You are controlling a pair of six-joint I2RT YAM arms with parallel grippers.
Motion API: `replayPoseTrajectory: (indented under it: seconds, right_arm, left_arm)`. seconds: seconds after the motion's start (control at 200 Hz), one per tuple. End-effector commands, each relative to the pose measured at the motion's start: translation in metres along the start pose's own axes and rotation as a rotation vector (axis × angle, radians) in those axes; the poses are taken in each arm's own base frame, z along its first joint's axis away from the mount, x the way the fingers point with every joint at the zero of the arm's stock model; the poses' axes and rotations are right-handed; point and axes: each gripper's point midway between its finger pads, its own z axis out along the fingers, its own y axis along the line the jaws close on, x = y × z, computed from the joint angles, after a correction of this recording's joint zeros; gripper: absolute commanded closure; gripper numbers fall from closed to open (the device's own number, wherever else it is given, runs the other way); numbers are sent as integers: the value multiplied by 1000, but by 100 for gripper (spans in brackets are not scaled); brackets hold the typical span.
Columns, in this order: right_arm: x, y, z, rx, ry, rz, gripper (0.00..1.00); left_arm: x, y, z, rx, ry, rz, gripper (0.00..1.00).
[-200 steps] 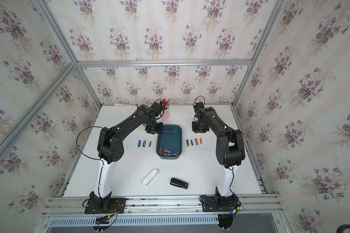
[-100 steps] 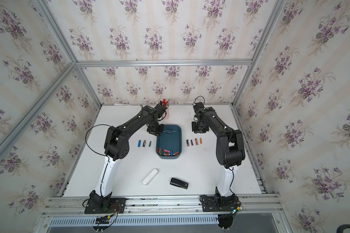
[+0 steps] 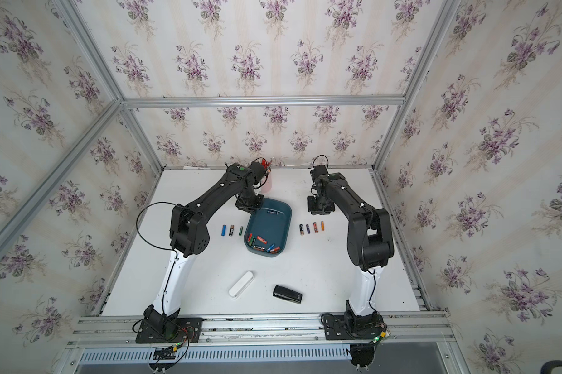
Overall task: Take the batteries out of the storage box
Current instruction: Adjust the storage box at the center of the board.
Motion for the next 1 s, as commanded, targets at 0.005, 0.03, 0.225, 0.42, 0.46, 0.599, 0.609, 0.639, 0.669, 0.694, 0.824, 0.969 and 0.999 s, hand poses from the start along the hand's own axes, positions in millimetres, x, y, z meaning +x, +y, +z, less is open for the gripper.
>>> replayPoseTrajectory:
  seconds: [0.005,0.03,0.225,0.42,0.46,0.599,0.609,0.639,0.669,0.694,0.824,0.969,0.999]
  right_arm:
    - [0,7,-3,-39,-4,8,67]
    - [1,8,-3,-48,2,10,67]
    - [10,12,-2,-76,31,22,67]
    - [3,15,-8,-89,19,17,67]
    - [1,16,-10,-96,12,15,67]
    - [-9,12,-20,-101,-20,28,67]
    - [-10,12,-21,-103,-23,30,67]
    - [-11,10,-22,-103,-24,35,67]
    - [-13,8,-24,-101,-23,37,67]
    - [-14,6,-26,-97,-25,39,67]
    - [-24,-1,-34,-92,-46,47,67]
    - [-30,-4,-40,-86,-47,48,67]
    - [-31,-4,-41,-85,-50,47,67]
  left_arm:
    - [20,11,-14,-53,85,25,100]
    - [24,13,-16,-52,101,21,100]
    - [45,18,-28,-25,201,9,100]
    - [55,-7,-31,246,310,-77,100]
    - [54,-16,-33,341,326,-102,100]
    - [44,-34,-42,580,349,-171,100]
    - [43,-35,-43,600,350,-175,100]
    - [40,-37,-46,643,354,-189,100]
    - [38,-39,-47,677,354,-202,100]
    - [36,-41,-48,708,355,-209,100]
    - [26,-53,-52,836,346,-247,100]
    - [27,-48,-44,803,353,-256,100]
    - [27,-45,-41,777,345,-256,100]
